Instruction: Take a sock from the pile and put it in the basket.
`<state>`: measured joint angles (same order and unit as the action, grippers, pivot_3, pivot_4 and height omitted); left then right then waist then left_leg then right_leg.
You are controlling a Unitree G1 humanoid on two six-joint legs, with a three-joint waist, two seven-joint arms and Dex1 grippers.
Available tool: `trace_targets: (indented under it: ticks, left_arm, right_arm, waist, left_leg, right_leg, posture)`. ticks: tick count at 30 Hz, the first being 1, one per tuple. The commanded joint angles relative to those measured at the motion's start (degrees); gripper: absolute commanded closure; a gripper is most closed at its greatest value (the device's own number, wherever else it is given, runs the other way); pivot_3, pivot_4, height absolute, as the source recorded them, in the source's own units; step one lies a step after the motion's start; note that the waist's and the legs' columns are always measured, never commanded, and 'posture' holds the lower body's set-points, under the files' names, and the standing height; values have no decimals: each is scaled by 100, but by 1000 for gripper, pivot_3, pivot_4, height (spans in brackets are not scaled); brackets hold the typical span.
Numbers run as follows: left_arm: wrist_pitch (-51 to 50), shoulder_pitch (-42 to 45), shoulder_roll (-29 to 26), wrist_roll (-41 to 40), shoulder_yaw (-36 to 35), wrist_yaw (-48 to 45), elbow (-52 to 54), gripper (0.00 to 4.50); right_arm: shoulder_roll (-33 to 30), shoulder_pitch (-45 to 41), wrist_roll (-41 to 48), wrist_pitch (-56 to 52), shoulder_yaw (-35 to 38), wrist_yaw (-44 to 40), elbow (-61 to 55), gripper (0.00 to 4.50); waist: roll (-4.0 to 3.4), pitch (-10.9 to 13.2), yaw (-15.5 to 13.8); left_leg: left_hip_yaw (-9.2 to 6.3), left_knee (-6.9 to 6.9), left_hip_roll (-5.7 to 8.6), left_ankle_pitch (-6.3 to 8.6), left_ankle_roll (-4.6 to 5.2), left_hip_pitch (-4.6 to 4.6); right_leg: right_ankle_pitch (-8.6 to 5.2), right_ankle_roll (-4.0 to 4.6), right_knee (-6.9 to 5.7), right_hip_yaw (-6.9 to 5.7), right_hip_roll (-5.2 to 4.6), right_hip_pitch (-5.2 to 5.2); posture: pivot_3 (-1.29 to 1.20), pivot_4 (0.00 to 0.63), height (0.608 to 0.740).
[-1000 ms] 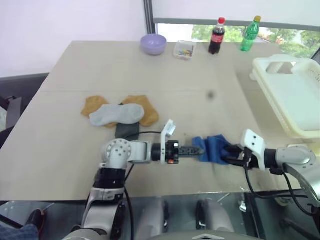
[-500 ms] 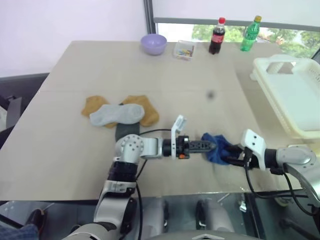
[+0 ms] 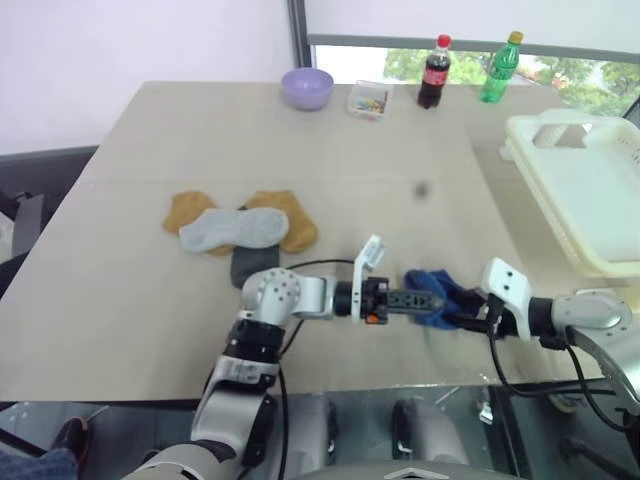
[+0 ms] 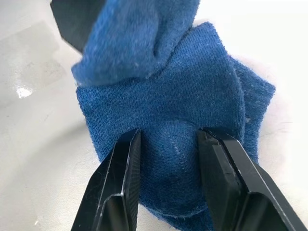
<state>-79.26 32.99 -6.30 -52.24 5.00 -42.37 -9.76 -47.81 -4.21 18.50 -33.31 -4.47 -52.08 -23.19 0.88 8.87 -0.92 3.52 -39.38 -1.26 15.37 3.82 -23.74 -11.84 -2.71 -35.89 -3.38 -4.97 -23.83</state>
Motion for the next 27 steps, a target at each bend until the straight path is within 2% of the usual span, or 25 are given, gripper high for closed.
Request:
trace_targets:
  ticks: [1,12,20,27]
  left_arm:
    - [235,176,-19,166,253,-347,-116,1902]
    - [1045,592,112,888,683,-1116,-1066,1902]
    - [1302,675,195,1146,841,-1631,-1323,1902]
    - [1534,706,301,1447,1022,-1839,-1568,1902]
  right_arm:
    - [25,-114,10,7,53,44,-155,2588]
    - [-22,-69,262,-304,330,128,-564,2588]
    - [-415,165,625,-669,1020,-6,-722,2588]
    - [-89,-235,961,-739,1422,277,-211,2588]
  waist:
    - [0,0,-2]
    - [0,0,-5]
    - [1,1,-10]
    - [1,2,-4]
  left_leg:
    - [0,0,0,0,0,0]
    - [0,0,0,1,2,-6]
    - [0,0,1,2,4,-10]
    - [0,0,-1,2,5,-9]
  right_leg:
    - [0,0,0,0,0,0]
    - [-3,4,1,0,0,-5]
    - [0,-1,2,0,-3,-8]
    - [-3,6,1,0,-1,-8]
  posture:
    - [0,150,733]
    - [0,150,733]
    - [0,150,733]
    - [0,150,733]
